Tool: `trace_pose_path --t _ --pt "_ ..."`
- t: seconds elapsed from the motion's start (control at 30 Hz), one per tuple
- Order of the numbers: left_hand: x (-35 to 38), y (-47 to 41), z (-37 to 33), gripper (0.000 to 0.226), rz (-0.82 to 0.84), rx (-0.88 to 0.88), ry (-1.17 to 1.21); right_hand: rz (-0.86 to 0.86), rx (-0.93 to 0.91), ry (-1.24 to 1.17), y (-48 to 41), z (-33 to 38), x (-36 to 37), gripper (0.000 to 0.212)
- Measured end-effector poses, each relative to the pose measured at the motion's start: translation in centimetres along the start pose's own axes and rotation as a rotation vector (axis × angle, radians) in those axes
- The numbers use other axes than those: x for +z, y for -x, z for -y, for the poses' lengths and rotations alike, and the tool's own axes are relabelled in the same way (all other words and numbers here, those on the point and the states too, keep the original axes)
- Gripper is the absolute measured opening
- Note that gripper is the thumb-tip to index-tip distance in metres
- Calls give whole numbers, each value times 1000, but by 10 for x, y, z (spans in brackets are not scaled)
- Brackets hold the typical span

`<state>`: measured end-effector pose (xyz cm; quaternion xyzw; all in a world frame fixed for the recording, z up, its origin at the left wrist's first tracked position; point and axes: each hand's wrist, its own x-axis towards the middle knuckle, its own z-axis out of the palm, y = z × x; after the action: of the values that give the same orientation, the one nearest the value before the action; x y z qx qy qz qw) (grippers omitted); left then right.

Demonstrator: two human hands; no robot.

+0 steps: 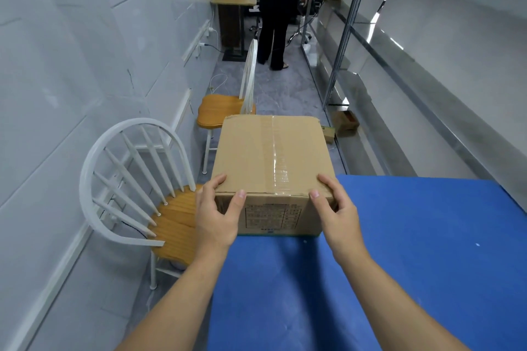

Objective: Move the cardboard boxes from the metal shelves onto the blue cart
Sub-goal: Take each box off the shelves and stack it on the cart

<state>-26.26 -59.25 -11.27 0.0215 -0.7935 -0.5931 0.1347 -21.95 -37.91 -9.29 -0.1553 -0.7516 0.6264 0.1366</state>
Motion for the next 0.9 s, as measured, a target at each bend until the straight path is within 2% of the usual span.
trace_pose_path --t 0.27,0.47,0.57,0.9 --pt "0 5 -7 40 17 -19 8 -13 10 -23 2 2 -1 28" --pt "-23 -18 -2 24 170 -132 132 -12 10 -20 1 2 -1 28" --pt "-28 -21 -2 21 208 -121 110 -7 12 -31 2 4 -2 28" --pt "-21 -16 -5 24 165 -122 105 4 19 -31 2 5 -4 29"
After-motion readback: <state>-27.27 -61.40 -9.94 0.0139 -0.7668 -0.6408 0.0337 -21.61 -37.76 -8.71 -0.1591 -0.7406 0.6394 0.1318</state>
